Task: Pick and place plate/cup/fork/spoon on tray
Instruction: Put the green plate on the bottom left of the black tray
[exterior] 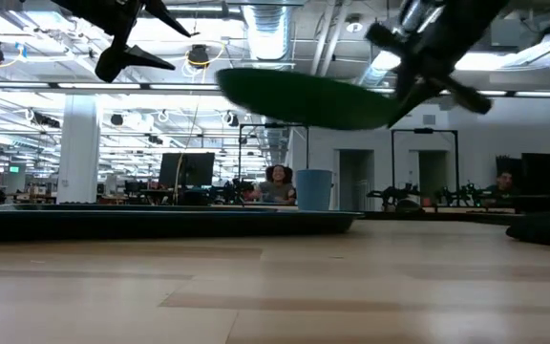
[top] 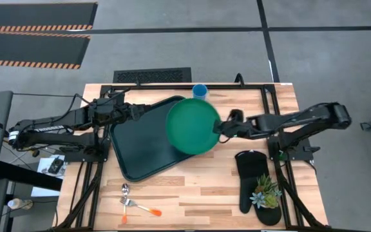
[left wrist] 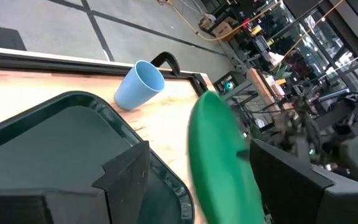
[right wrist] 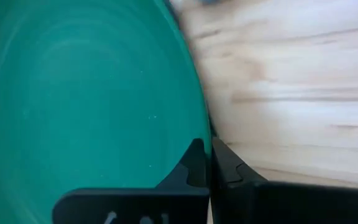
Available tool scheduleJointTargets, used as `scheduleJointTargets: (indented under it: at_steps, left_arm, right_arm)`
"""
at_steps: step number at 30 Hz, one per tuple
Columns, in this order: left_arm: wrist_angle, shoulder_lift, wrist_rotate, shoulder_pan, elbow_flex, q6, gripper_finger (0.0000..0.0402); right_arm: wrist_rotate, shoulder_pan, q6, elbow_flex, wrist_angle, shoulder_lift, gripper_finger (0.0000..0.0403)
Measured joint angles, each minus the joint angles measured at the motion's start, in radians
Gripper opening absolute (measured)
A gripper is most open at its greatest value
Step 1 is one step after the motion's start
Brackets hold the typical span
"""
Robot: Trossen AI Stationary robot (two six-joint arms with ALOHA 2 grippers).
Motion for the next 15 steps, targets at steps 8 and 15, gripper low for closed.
scheduleJointTargets:
  at_steps: [8, 15]
  left_arm:
    - [-0.019, 0.0, 0.0, 0.0, 0.0, -0.022, 0.026]
    - [-0.026, 0.0, 0.0, 0.0, 0.0, -0.024, 0.026]
  right_arm:
    - [-0.112, -0.075, -0.121, 0.095, 0.055, 0.263, 0.0005]
    - [-0.228, -0.134, -0.242, 0.15, 0.133, 0.405, 0.0005]
